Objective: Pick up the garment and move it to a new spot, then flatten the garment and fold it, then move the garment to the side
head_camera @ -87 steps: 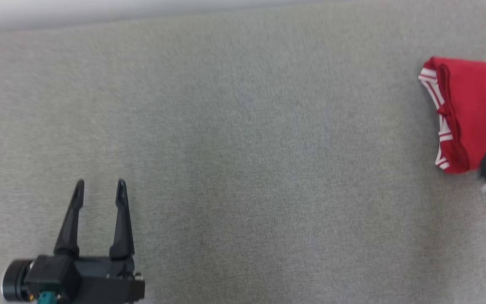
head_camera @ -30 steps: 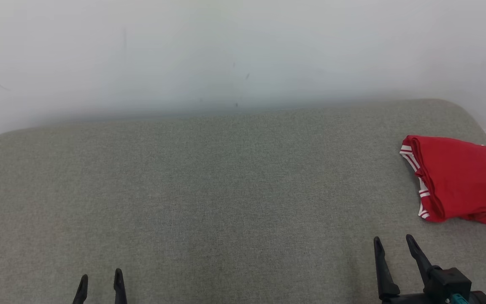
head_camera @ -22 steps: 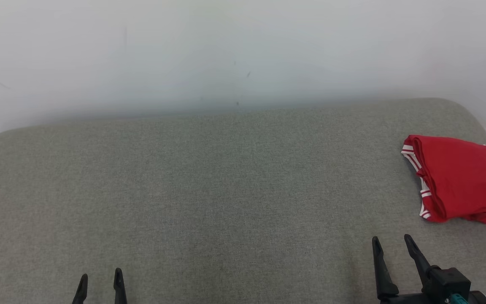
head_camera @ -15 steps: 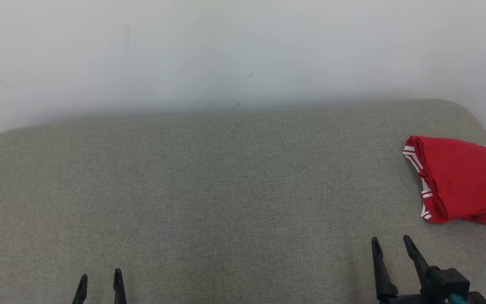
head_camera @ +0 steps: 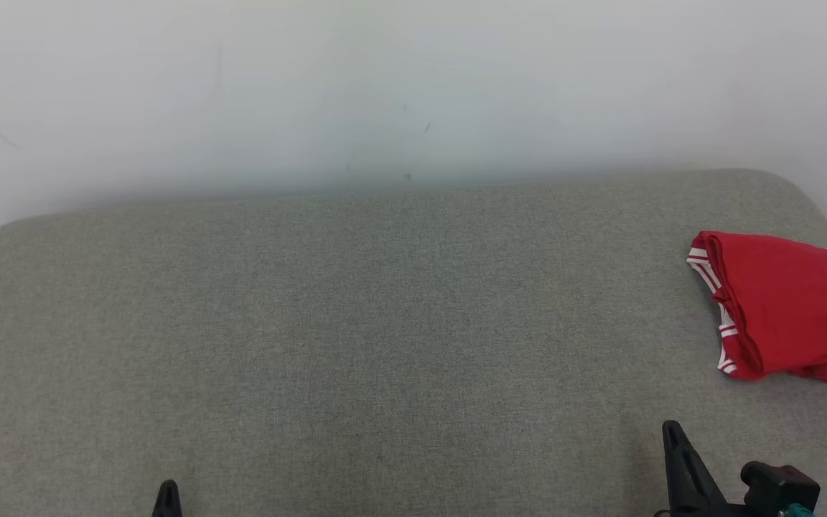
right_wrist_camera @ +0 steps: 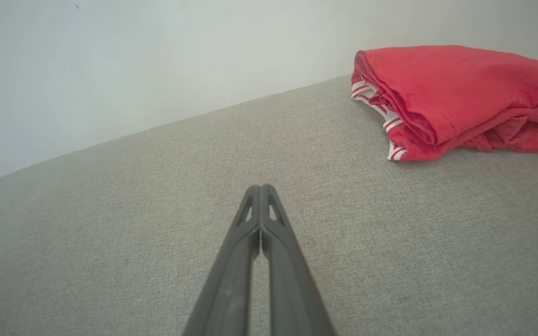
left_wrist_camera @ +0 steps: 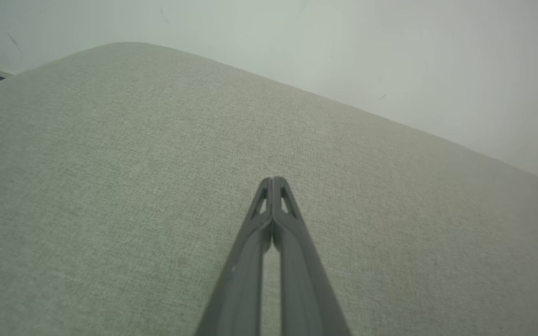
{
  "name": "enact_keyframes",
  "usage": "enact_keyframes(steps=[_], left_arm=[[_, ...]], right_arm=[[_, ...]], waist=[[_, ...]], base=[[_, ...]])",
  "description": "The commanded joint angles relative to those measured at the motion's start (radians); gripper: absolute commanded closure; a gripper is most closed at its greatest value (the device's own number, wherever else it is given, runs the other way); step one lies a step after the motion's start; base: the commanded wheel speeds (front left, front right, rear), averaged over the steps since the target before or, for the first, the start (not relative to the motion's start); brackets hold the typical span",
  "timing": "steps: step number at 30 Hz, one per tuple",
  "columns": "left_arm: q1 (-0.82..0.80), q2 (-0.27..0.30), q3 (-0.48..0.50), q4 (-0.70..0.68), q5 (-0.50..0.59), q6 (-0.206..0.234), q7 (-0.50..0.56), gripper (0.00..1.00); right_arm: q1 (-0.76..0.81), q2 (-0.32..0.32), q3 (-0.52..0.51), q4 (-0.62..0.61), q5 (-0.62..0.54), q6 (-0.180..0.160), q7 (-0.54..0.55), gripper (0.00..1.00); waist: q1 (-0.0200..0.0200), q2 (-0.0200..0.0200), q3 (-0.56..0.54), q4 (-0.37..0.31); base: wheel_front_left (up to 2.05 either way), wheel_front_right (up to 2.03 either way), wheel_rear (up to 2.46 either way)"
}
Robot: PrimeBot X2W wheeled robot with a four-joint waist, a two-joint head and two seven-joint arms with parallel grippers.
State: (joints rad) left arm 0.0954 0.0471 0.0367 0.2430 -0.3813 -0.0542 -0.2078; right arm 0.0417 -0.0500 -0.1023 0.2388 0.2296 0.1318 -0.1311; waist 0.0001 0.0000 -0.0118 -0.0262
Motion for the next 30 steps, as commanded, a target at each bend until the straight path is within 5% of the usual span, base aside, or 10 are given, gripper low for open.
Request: enact_keyframes(steps=[1,30], left_arm=[[-0.029,0.002,0.006,-0.015,-0.049,-0.007,0.009,1.00],[-0.095,0.003,0.031,-0.012,-0.485,-0.034,0.122,1.00]], right_arm=[[-0.025,0.000,0.000,-0.016,0.055,0.000,0.006,1.00],[-0.071,0.000,-0.001,-0.013,0.544,-0.001,0.091,1.00]], waist=[[-0.0001,-0.0001,0.000,0.000],[-0.0001,-0.0001,0.004,0.007]], base=[[0.00,0.00,0.00],[0.00,0.00,0.00]])
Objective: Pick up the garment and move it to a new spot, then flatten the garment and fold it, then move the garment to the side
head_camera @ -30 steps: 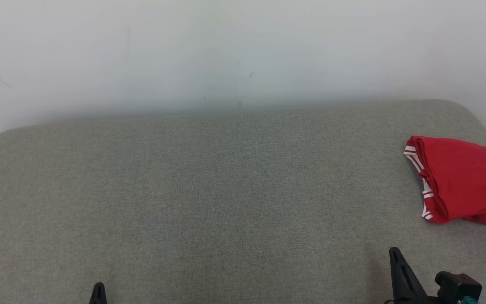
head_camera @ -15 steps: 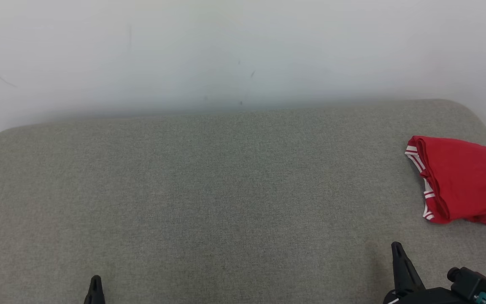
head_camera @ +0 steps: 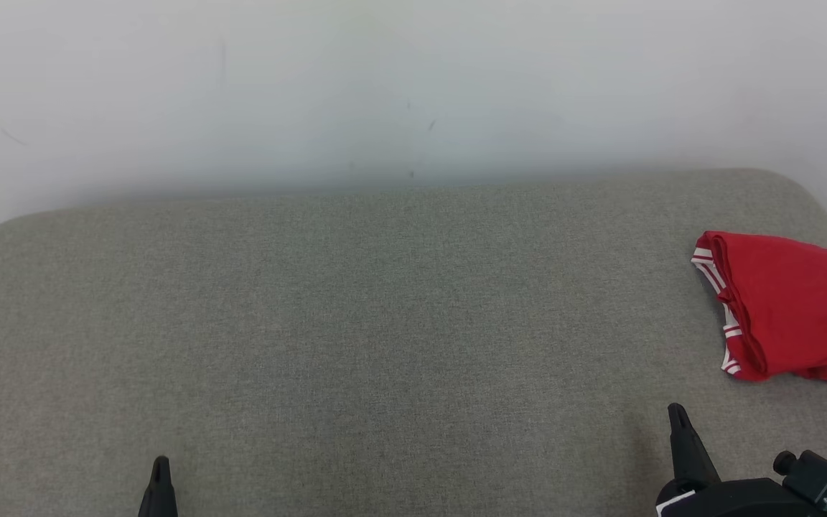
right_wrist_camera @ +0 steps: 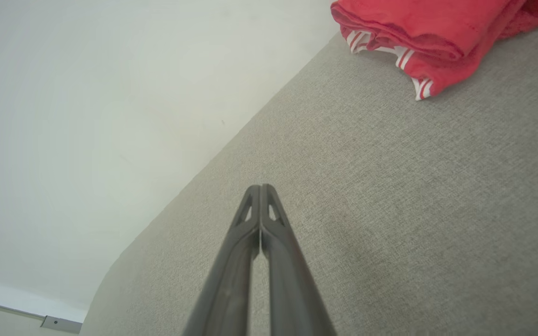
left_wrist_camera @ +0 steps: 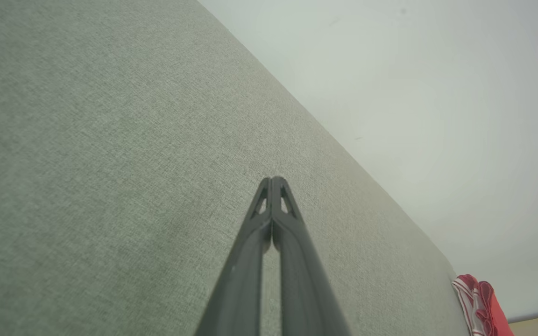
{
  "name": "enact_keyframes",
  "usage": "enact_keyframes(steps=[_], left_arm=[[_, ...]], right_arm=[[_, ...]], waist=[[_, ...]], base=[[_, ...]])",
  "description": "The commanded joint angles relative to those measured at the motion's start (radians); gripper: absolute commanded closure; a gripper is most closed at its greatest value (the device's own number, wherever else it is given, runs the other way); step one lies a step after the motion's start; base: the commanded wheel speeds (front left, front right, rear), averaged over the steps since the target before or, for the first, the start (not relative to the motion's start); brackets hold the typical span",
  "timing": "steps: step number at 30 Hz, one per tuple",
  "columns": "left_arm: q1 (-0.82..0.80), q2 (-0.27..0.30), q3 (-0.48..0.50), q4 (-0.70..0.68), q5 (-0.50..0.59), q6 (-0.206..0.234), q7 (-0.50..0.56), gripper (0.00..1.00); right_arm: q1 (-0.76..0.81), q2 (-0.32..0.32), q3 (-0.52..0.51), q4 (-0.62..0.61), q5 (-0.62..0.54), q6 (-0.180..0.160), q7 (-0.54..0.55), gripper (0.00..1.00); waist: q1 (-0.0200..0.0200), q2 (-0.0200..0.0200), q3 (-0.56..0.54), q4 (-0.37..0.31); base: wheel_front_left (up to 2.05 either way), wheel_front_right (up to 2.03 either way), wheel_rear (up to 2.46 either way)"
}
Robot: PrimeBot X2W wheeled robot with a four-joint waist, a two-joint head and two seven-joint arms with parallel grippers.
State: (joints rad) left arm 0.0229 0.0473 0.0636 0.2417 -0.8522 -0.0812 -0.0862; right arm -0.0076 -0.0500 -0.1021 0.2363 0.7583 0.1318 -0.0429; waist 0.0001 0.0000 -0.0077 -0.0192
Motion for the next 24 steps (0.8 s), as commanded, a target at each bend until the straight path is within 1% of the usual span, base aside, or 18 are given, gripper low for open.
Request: enact_keyframes(steps=[1,17,24], left_arm=[[-0.024,0.003,0.005,-0.011,-0.026,-0.007,0.004,1.00],[-0.054,0.003,0.017,-0.007,-0.213,-0.018,0.055,1.00],[-0.063,0.004,0.022,-0.006,-0.276,-0.023,0.072,1.00]], right_arm=[[-0.023,0.000,-0.001,-0.011,0.030,-0.001,0.006,1.00],[-0.044,0.000,-0.004,-0.006,0.241,-0.001,0.044,1.00],[-0.051,0.000,-0.005,-0.005,0.310,-0.001,0.058,1.00]], waist=[[-0.0001,0.0000,0.000,0.000],[-0.0001,0.0000,0.002,0.004],[-0.0001,0.0000,0.003,0.005]], base=[[0.00,0.00,0.00],[0.00,0.00,0.00],[0.00,0.00,0.00]])
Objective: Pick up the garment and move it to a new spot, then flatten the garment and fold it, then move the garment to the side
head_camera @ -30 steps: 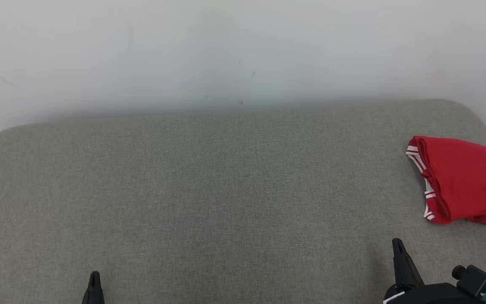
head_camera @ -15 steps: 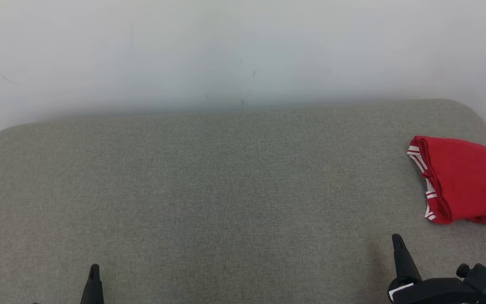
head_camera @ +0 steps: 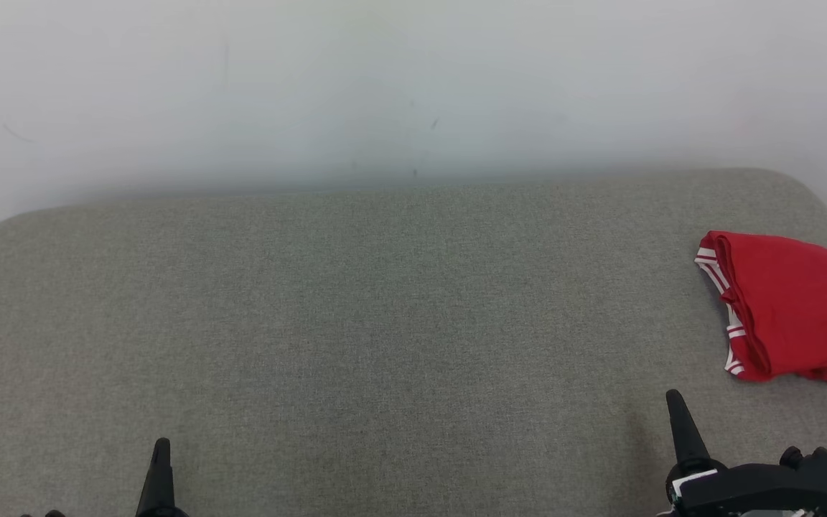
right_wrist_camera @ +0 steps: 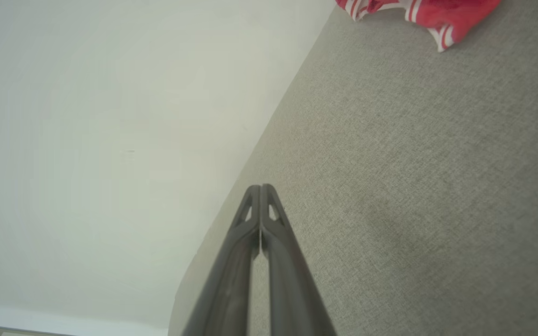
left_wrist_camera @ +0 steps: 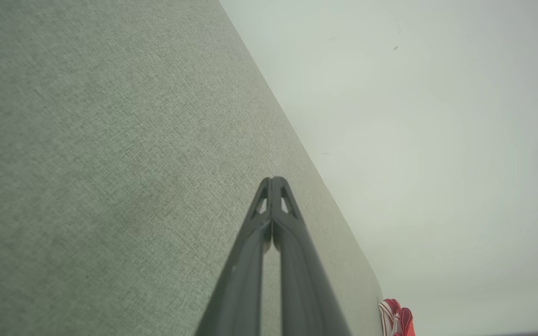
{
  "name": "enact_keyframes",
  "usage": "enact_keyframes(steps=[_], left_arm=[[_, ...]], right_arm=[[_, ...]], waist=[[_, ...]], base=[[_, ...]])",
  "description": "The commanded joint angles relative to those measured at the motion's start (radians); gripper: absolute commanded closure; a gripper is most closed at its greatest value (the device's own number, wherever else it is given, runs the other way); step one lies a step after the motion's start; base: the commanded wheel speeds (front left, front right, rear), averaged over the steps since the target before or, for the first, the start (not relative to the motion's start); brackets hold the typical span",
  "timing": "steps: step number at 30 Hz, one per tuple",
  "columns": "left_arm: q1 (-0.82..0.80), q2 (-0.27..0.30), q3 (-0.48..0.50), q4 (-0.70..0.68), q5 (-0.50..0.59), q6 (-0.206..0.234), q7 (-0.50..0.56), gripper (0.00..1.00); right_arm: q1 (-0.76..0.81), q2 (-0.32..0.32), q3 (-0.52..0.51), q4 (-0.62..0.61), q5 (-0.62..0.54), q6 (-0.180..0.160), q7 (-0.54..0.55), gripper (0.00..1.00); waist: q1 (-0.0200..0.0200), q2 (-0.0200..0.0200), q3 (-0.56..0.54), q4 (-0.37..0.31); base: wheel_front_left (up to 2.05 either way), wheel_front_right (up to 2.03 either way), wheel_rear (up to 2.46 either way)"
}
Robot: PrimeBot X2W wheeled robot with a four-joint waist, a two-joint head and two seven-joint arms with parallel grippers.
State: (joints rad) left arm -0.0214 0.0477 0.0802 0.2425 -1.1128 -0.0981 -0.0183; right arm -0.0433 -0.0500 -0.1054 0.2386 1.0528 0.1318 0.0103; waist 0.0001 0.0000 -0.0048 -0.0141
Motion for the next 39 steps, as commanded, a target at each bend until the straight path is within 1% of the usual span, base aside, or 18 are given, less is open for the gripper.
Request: enact_keyframes(steps=[1,22,39], left_arm=[[-0.021,0.003,0.006,-0.007,-0.026,-0.007,0.006,1.00],[-0.052,0.003,0.018,-0.003,-0.220,-0.017,0.058,1.00],[-0.071,0.004,0.026,0.000,-0.355,-0.028,0.095,1.00]], right_arm=[[-0.017,0.000,-0.002,-0.007,0.027,-0.001,0.007,1.00],[-0.039,0.000,-0.005,-0.001,0.246,-0.001,0.047,1.00],[-0.054,0.000,-0.007,0.002,0.393,-0.002,0.076,1.00]], waist=[[-0.0001,0.0000,0.000,0.000],[-0.0001,0.0000,0.003,0.005],[-0.0001,0.0000,0.005,0.009]], base=[[0.00,0.00,0.00],[0.00,0.00,0.00],[0.00,0.00,0.00]])
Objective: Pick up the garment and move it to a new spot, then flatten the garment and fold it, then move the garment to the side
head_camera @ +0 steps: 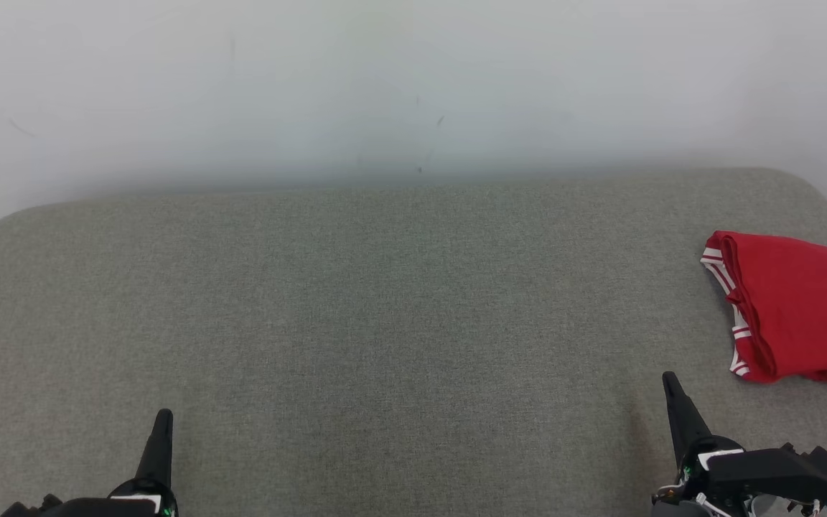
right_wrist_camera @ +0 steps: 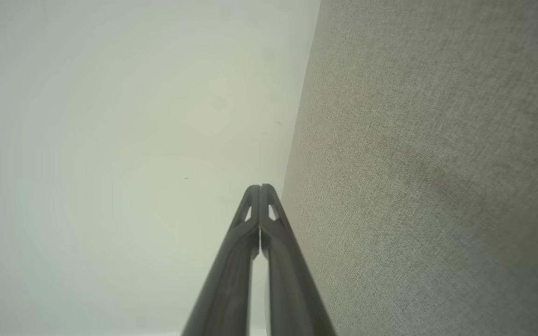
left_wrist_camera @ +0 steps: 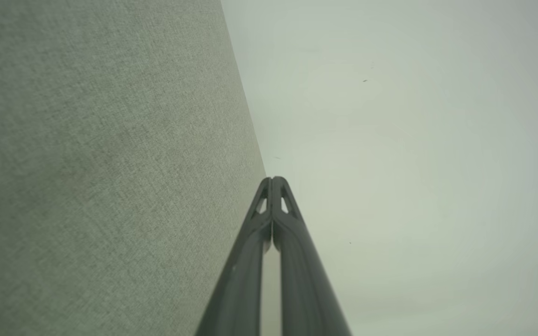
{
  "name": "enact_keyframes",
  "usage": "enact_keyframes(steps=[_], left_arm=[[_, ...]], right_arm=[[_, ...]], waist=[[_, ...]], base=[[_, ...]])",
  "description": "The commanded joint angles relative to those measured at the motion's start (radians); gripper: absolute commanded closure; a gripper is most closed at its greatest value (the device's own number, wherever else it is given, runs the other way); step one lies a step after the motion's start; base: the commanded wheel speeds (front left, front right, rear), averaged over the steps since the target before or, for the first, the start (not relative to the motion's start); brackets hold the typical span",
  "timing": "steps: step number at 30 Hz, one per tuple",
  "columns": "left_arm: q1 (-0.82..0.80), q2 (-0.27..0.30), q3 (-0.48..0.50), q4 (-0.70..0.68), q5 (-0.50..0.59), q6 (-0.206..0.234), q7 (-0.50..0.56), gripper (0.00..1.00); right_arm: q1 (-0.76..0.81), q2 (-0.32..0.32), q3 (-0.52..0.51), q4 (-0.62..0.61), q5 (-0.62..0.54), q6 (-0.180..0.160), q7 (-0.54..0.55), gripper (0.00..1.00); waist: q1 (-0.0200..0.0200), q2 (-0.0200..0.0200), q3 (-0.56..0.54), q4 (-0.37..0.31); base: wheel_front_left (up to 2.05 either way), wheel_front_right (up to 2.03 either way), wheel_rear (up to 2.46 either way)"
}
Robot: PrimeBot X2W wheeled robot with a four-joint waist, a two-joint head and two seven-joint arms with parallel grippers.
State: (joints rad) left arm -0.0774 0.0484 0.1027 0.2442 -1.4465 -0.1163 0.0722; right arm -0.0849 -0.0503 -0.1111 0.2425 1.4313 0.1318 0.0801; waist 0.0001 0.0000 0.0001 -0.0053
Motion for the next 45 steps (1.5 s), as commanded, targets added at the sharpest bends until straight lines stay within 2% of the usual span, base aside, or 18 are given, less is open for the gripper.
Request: enact_keyframes(steps=[1,22,45], left_arm=[[-0.016,0.003,0.004,-0.001,-0.029,-0.008,0.007,1.00],[-0.037,0.003,0.013,0.002,-0.167,-0.018,0.045,1.00],[-0.037,0.003,0.013,0.002,-0.169,-0.015,0.045,1.00]], right_arm=[[-0.013,0.000,-0.002,-0.001,0.024,-0.002,0.008,1.00],[-0.028,0.001,-0.004,0.003,0.184,-0.002,0.036,1.00],[-0.027,0.001,-0.003,0.003,0.182,-0.002,0.037,1.00]], waist=[[-0.0001,0.0000,0.000,0.000],[-0.0001,0.0000,0.003,0.005],[-0.0001,0.0000,0.003,0.005]], base=[[0.00,0.00,0.00],[0.00,0.00,0.00],[0.00,0.00,0.00]])
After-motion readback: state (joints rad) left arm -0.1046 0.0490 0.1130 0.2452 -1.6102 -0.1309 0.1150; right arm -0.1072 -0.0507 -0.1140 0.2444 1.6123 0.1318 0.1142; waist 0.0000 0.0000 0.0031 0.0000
